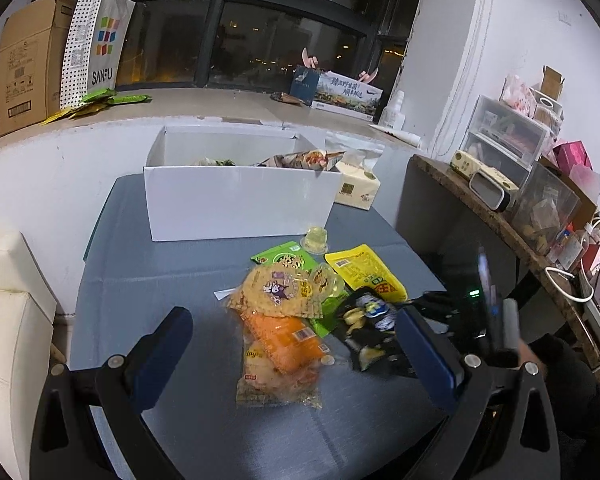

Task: Organize snacks
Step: 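Grasp black potato-stick bag with right tool while left tool grasps round bread pack, then carry both packs over the white box and open both tools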

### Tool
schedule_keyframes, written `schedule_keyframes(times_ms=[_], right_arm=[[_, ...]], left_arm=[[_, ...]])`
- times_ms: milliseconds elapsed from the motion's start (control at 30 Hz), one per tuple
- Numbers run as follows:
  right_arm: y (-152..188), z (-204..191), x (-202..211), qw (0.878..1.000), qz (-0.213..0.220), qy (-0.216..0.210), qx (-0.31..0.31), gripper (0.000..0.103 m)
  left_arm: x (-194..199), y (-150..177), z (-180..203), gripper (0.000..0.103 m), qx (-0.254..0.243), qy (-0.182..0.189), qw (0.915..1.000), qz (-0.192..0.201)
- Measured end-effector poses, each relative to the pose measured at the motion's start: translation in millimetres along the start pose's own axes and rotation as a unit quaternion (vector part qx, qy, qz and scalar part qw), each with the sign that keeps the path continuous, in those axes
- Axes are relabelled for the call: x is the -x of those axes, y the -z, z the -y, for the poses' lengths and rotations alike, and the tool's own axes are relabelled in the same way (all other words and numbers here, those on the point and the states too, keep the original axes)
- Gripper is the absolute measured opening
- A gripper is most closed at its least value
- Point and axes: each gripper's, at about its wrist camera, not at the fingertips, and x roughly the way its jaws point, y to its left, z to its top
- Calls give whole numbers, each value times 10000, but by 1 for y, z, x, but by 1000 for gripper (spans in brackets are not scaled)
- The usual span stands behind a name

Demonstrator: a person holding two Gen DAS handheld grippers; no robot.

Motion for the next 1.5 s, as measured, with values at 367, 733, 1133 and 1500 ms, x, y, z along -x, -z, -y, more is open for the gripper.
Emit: schedule_keyframes(times_ms=[367,733,1133,1500], right_arm=[[19,26,78,9941,800,-281,-678,51],[44,48,126,9852,1243,-319,-1135,51],[51,50,122,9850,1204,-356,-1184,51],[45,46,115,9851,1263,-419,-1094,51]], left_arm=[[-66,-7,17,103,-774,83,9940,-771],[-178,-24,4,103,-1126,31,9755,-1890],[-178,-27,-25,79,-752,280,9811,-1761],[-35,9,-19,79,-338,122,9991,-206]])
